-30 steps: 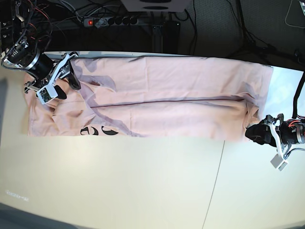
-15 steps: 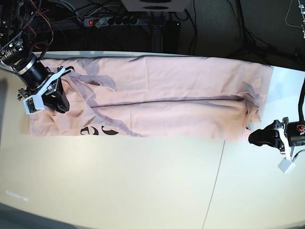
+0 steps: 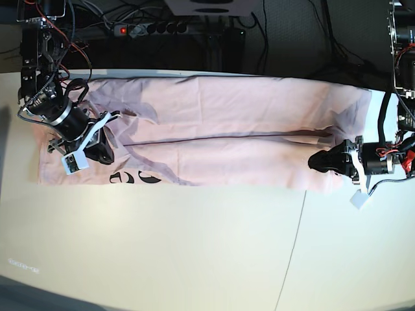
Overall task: Fold the T-shirt properly
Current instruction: 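Drag the held shirt end with the right gripper toward the collar, then slide the left gripper along the shirt's end toward the right gripper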
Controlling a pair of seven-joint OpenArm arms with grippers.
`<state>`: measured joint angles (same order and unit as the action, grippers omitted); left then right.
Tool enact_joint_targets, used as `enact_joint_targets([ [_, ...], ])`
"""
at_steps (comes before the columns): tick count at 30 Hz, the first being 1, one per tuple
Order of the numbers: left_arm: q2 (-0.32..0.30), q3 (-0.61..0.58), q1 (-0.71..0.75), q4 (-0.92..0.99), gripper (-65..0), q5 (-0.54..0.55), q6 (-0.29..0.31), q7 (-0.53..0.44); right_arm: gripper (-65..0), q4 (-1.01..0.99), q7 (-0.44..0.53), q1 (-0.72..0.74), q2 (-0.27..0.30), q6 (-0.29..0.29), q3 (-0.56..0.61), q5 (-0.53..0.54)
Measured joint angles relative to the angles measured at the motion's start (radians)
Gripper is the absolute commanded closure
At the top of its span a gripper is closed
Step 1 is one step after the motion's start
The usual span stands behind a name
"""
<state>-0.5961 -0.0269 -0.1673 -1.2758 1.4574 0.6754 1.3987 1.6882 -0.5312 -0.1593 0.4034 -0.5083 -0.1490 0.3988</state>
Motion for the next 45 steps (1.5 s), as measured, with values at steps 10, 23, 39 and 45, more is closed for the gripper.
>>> enact_joint_targets([
  [10,-0.007,0.000,0.087,0.006,0.0,-0.261,0.000,-0.192,0.0,-0.089,0.005,0.005,-0.001,0.000,0.000,-0.001],
  [23,-0.017,0.002,0.081,0.182,0.0,-0.357,0.015,-0.402,0.0,-0.208,0.057,0.010,0.000,0.000,0.000,-0.040],
  [39,-0.101,0.000,0.022,0.057,-20.9,-0.168,0.019,-0.166,0.0,-0.209,0.060,0.009,0.000,0.000,0.000,-0.041],
  [45,-0.193,0.000,0.023,-0.001,-37.9,-0.125,0.020,-0.104,0.0,-0.209,0.059,0.010,0.000,0.000,0.000,-0.040],
])
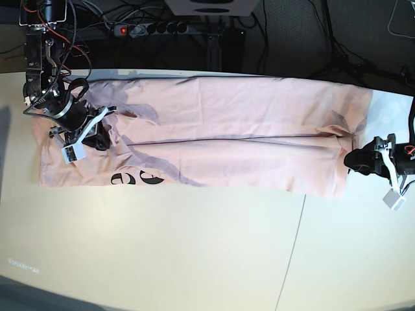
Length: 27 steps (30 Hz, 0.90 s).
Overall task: Fold the T-shirt properly
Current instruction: 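Slide the left gripper along the shirt's end toward the right gripper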
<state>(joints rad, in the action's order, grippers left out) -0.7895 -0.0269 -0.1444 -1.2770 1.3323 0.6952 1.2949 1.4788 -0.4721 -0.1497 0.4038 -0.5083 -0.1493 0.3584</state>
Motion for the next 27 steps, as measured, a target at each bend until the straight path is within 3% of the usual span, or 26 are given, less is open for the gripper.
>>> enact_joint_targets([
  [11,-0.017,0.000,0.001,0.167,-41.1,-0.137,0.000,-0.069,0.0,0.000,-0.004,0.000,0.000,0.000,0.000,0.000],
  [27,0.026,0.010,0.019,0.322,-41.1,-0.064,-0.003,-0.116,0.0,0.000,-0.026,0.001,0.000,0.000,0.000,0.004],
])
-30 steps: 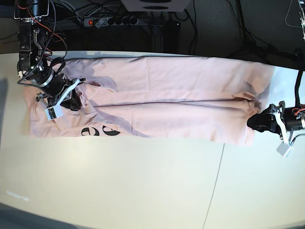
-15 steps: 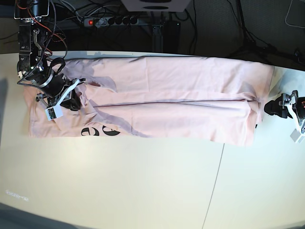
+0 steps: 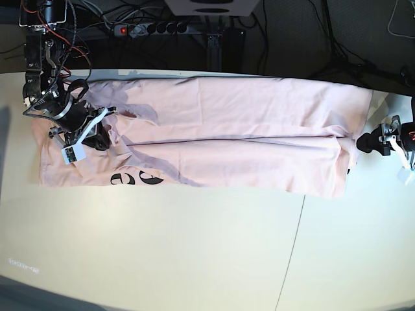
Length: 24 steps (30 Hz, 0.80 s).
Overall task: Fold the T-shirt properly
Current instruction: 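Slide the left gripper along the shirt's end toward the right gripper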
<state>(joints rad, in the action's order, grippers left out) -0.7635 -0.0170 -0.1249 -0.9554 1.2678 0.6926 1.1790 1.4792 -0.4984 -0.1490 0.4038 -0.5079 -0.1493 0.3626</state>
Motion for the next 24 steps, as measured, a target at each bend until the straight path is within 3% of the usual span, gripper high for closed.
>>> enact_joint_targets([
  [7,0.042,0.002,-0.001,0.000,-41.1,0.051,0.001,0.014,0.0,0.000,0.000,0.000,0.000,0.000,0.000,0.000],
  [14,0.055,-0.002,0.000,0.002,-41.1,0.198,0.002,0.161,0.0,0.000,0.000,0.000,0.000,0.000,0.000,0.002],
  [24,0.045,-0.006,-0.001,0.004,-41.1,0.218,0.003,0.183,0.0,0.000,-0.007,0.000,0.000,0.000,0.000,0.003],
])
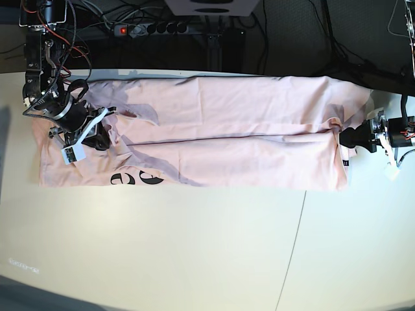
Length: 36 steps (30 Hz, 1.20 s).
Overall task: Fold the T-shirt properly
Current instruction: 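Slide the left gripper along the shirt's end toward the right gripper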
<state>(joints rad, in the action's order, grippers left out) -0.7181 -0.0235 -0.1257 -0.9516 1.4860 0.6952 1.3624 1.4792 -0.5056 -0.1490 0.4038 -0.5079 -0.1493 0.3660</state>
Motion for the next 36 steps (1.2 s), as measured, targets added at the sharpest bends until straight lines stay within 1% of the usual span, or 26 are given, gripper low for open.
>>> enact_joint_targets([
  [3,-0.026,-0.002,0.000,0.001,-41.1,-0.004,0.000,0.023,0.0,0.000,0.000,0.000,0.000,0.000,0.000,0.000],
  [5,-0.029,-0.002,0.001,0.002,-41.0,-0.007,0.000,0.029,0.0,0.000,-0.001,0.000,0.000,0.000,0.000,0.000],
  [9,-0.010,0.004,0.003,0.002,-41.0,-0.010,-0.001,0.027,0.0,0.000,-0.007,0.000,0.000,0.000,0.000,0.023],
  [13,0.023,0.004,0.003,0.002,-41.0,0.013,-0.001,0.022,0.0,0.000,-0.012,0.000,0.000,0.000,-0.001,0.024],
  [17,0.037,0.005,0.002,0.002,-40.8,0.013,-0.001,0.018,0.0,0.000,-0.015,0.000,0.000,0.000,-0.001,0.029],
  [19,0.040,0.005,0.001,0.002,-40.1,0.008,-0.002,-0.002,0.0,0.000,-0.015,0.000,0.000,0.000,-0.001,0.029],
  [20,0.040,0.004,0.001,0.001,-37.8,-0.006,-0.002,-0.018,0.0,0.000,-0.015,0.000,0.000,0.000,-0.001,0.029],
  [21,0.040,0.004,0.001,0.000,-33.0,-0.031,-0.002,-0.043,0.0,0.000,-0.015,0.000,0.000,0.000,-0.001,0.029],
  [24,0.042,0.004,0.001,-0.001,-14.1,-0.108,-0.002,-0.100,0.0,0.000,-0.015,0.000,0.000,0.000,-0.001,0.030],
  [28,0.042,0.003,0.004,0.001,-0.2,-0.127,-0.002,-0.130,0.0,0.000,-0.015,0.000,0.000,0.000,-0.001,0.029],
  [30,0.042,0.003,0.004,0.001,0.0,-0.132,-0.002,-0.146,0.0,0.000,-0.015,0.000,0.000,0.000,-0.001,0.030],
  [31,0.043,0.003,0.004,0.001,0.0,-0.152,-0.002,-0.171,0.0,0.000,-0.015,0.000,0.000,0.000,-0.001,0.030],
  [36,0.048,0.003,0.000,-0.005,0.0,-0.376,0.030,-0.411,0.0,0.000,-0.015,0.000,0.000,0.000,-0.001,0.032],
])
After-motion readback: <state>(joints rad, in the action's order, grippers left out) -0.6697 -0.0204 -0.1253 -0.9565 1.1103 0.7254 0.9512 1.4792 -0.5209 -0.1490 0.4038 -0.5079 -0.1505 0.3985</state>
